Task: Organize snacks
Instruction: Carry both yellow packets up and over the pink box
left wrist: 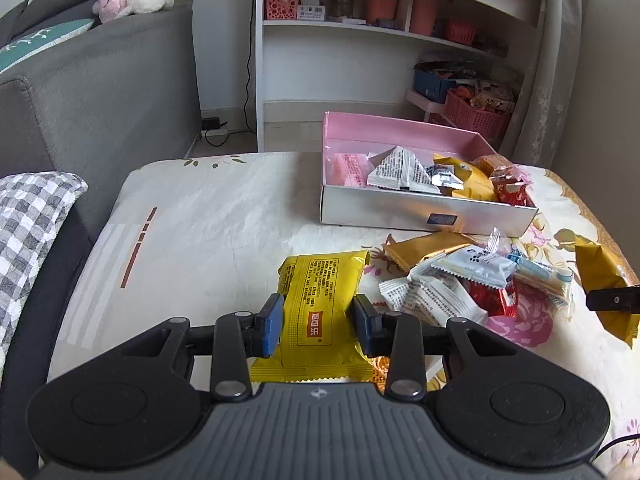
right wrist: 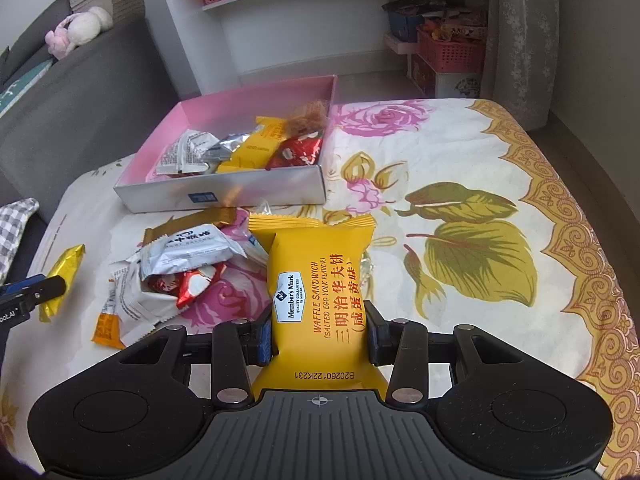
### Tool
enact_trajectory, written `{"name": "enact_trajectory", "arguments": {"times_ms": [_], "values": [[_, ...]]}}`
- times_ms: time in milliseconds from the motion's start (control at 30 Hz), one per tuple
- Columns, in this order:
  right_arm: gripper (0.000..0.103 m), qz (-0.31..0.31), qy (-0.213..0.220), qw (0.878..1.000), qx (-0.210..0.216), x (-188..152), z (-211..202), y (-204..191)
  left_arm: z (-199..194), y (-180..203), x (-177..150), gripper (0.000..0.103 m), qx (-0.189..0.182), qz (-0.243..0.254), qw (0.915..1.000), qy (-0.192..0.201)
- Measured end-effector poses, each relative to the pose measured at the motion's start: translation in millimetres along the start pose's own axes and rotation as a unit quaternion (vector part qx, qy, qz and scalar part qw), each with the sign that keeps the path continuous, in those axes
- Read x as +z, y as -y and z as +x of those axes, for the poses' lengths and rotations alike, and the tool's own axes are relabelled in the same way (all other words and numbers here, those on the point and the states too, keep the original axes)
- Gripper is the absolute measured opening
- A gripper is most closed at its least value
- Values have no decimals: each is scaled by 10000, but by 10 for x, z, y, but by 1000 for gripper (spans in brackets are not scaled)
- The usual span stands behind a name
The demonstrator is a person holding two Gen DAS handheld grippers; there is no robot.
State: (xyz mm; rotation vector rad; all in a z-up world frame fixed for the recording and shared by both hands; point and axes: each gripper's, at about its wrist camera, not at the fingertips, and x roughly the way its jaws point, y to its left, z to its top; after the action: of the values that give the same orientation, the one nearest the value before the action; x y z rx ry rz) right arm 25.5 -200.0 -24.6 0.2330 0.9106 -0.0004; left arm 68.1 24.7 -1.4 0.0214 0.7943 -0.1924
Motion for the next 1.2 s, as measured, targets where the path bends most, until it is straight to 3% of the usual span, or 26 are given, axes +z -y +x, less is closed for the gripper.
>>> {"name": "enact_trajectory", "arguments": {"times_ms": [233,367,833,1200], "values": [[41,82,111,9997,189,145,16,-109,-4,107,127,34,-103,-217,9997,99],[41,467,38,9977,489,267,94,-59,68,199,223,34,-101,-338,9994,72],[41,608,277,9941,850,793,375,-102,475,655,734,34,-222,-22,9997,73],[41,670,525,9912,1015,1198,818,19,1009,842,1018,34,-246,192,9995,77]]}}
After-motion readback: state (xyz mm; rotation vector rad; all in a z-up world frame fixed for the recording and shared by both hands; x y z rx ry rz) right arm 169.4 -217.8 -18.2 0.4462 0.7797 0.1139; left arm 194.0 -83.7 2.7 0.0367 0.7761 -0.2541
